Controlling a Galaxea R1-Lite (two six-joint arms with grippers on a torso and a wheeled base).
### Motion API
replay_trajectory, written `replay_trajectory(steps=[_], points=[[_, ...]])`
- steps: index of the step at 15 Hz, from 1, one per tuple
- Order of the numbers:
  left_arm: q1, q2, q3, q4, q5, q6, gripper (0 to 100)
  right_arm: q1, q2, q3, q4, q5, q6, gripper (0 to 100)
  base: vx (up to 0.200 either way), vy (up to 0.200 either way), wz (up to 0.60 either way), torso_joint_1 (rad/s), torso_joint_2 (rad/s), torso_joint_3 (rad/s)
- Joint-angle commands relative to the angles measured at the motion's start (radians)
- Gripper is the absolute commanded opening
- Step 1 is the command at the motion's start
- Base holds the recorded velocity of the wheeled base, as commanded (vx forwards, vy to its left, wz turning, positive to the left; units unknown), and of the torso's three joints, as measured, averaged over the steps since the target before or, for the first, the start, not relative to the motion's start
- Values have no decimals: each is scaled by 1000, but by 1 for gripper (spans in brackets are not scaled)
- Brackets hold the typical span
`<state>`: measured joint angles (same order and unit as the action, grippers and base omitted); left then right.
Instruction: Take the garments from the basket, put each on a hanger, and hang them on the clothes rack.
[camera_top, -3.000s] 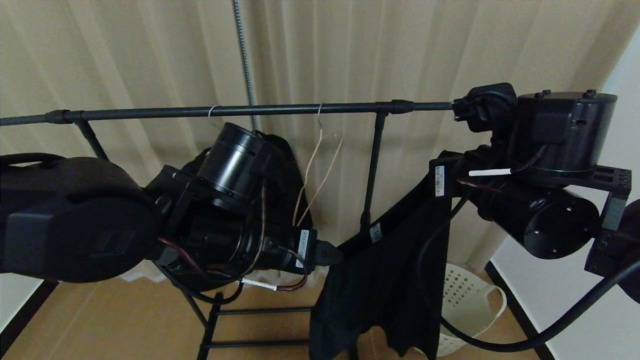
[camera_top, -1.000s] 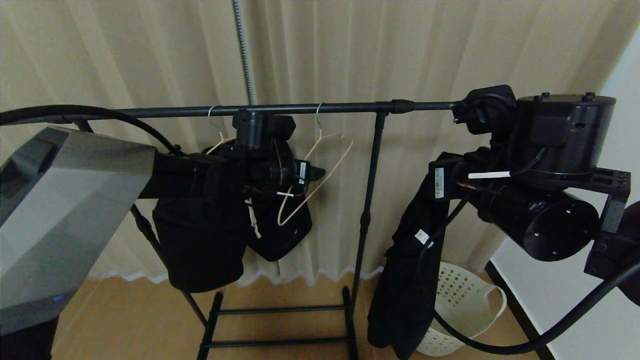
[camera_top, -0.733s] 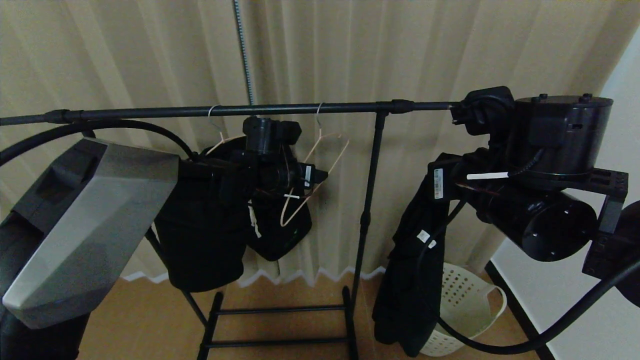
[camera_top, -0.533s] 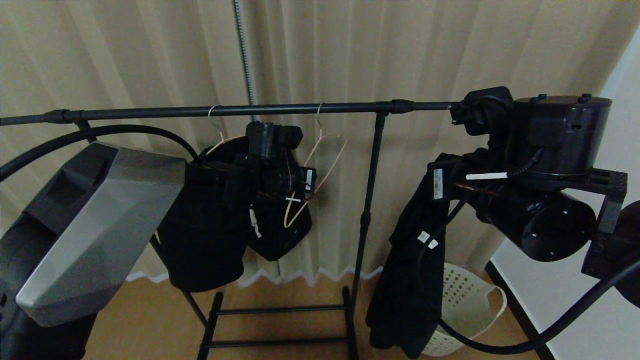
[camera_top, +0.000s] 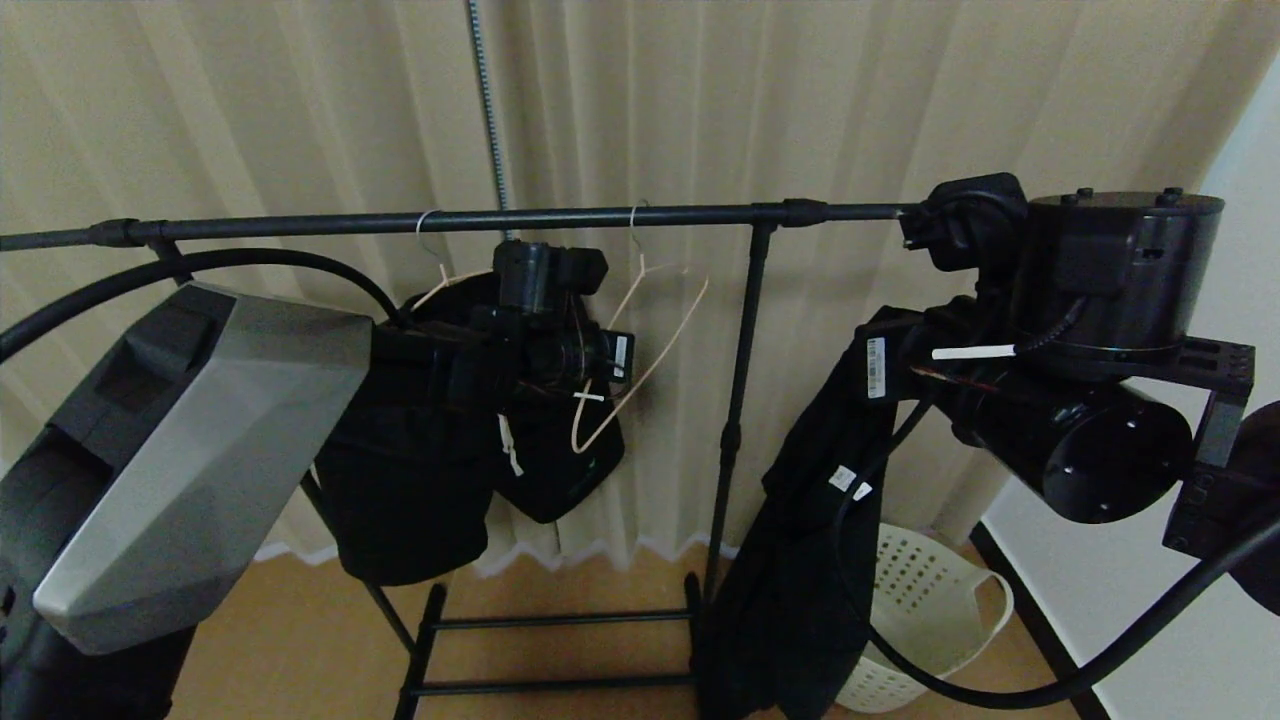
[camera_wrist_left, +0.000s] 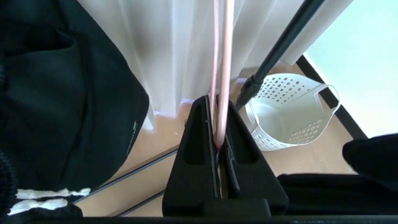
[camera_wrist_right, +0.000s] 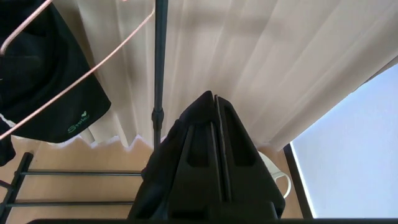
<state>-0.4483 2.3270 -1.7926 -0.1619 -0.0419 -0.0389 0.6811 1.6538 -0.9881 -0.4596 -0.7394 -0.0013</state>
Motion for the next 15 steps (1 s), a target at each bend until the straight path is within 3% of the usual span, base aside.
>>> replay_trajectory(steps=[1,10,12,13,14,15], points=[[-1,-35,5,-1,-1,-1,0,0,1,0,-1,0,-2,0,0,0,0,0,0,0],[-40,-140,91,-13,-7,1,0,0,6,0,-1,0,0,0,0,0,0,0,0,0],[-40,-209,213,-113,-9,5,0,-2,4,0,-1,0,-2,0,0,0,0,0,0,0],[-40,-212,219,-116,-9,5,0,-2,4,0,-1,0,-2,0,0,0,0,0,0,0],[-40,-325,383,-185,-24,7,0,-3,6,0,-1,0,-2,0,0,0,0,0,0,0],[-40,-390,475,-220,-50,8,0,-5,6,0,-1,0,-2,0,0,0,0,0,0,0]])
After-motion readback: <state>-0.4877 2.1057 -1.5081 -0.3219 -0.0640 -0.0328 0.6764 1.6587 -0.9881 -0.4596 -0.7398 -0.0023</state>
